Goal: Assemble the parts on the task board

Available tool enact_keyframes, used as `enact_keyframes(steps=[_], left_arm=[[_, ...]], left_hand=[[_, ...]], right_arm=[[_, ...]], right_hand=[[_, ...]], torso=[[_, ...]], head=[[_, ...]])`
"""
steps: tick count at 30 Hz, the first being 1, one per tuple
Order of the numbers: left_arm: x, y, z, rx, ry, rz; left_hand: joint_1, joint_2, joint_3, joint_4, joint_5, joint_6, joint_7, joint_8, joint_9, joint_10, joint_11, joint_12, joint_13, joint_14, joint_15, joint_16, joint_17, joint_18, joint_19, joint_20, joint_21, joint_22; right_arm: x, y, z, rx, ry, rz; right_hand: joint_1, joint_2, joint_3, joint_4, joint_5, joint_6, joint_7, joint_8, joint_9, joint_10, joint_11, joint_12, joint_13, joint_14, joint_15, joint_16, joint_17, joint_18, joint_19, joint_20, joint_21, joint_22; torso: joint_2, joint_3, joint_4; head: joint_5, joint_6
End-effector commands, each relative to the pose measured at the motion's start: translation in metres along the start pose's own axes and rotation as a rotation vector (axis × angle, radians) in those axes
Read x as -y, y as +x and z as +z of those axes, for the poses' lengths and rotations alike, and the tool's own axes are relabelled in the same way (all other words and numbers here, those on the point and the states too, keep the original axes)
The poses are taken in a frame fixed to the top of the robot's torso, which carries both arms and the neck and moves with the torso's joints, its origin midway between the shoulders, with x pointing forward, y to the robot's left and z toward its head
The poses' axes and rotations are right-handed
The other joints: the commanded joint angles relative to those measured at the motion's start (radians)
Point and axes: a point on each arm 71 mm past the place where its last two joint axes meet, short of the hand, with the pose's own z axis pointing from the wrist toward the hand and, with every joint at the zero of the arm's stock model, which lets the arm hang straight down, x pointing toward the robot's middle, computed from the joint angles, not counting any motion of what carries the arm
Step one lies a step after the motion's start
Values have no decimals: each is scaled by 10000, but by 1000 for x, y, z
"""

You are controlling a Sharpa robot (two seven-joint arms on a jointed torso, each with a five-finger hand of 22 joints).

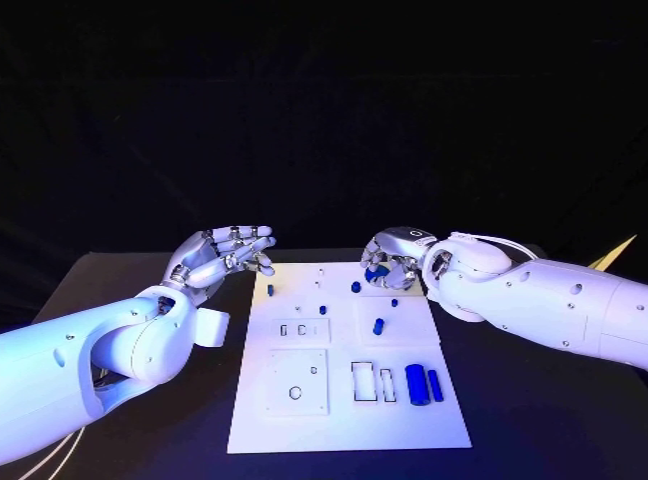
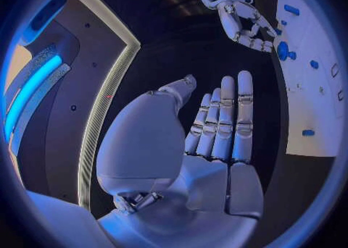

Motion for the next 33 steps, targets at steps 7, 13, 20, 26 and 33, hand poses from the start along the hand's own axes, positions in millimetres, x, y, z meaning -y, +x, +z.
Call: enact_keyframes(steps=[7, 13, 20, 26, 33], left_arm=[[8, 6, 0, -186, 122, -69], [10, 6, 0, -181, 149, -55], [13, 7, 1, -186, 193, -40], [16, 7, 1, -181, 244, -16], [19, 7, 2, -209, 296, -1]], left_hand=[[-404, 21, 383, 33, 105, 28, 42, 123, 195, 211, -31, -92, 135, -184, -69, 374, 326, 192, -58, -132, 509, 368], [-433, 14, 395, 30, 105, 20, 49, 121, 203, 205, -27, -95, 135, -194, -68, 425, 361, 192, -78, -132, 587, 415], [-445, 13, 399, 31, 105, 14, 56, 118, 205, 198, -23, -98, 134, -201, -66, 440, 372, 191, -87, -131, 612, 429], [-458, 11, 408, 28, 105, -6, 68, 109, 207, 177, -14, -107, 131, -215, -61, 464, 389, 191, -105, -128, 653, 454], [-461, 14, 415, 25, 106, -14, 75, 105, 208, 167, -10, -111, 130, -224, -58, 474, 397, 190, -114, -127, 672, 466]], right_arm=[[-9, -1, 10, -141, 5, -440], [-10, 1, 13, -390, 19, -499], [-9, 3, 14, -606, 120, -569], [-7, 3, 15, -647, 188, -610], [-7, 2, 17, -485, 201, -561]], right_hand=[[22, -180, 313, 224, 98, 45, 26, -67, 264, -440, -81, 328, 179, 173, -21, 1069, 934, -346, 446, 31, 778, 881], [5, -169, 329, 276, 81, 49, 20, -54, 314, -457, -82, 366, 192, 204, -16, 1372, 1204, -387, 543, 37, 958, 1146], [-19, -155, 352, 342, 67, 59, 11, -35, 371, -426, -91, 430, 213, 235, -17, 1673, 1461, -430, 644, 40, 1145, 1423], [-30, -128, 386, 392, 65, 105, 1, 1, 424, -416, -95, 465, 222, 242, -18, 1838, 1589, -449, 687, 42, 1241, 1562], [-107, -62, 416, 511, 65, 123, 4, 25, 477, -448, -89, 478, 221, 231, -10, 1967, 1677, -466, 717, 48, 1323, 1684]], torso=[[308, -78, 110], [355, -84, 128], [430, -96, 142], [496, -97, 170], [586, -111, 226]], head=[[-77, 81], [-72, 72], [-81, 52], [-88, 49], [-110, 61]])
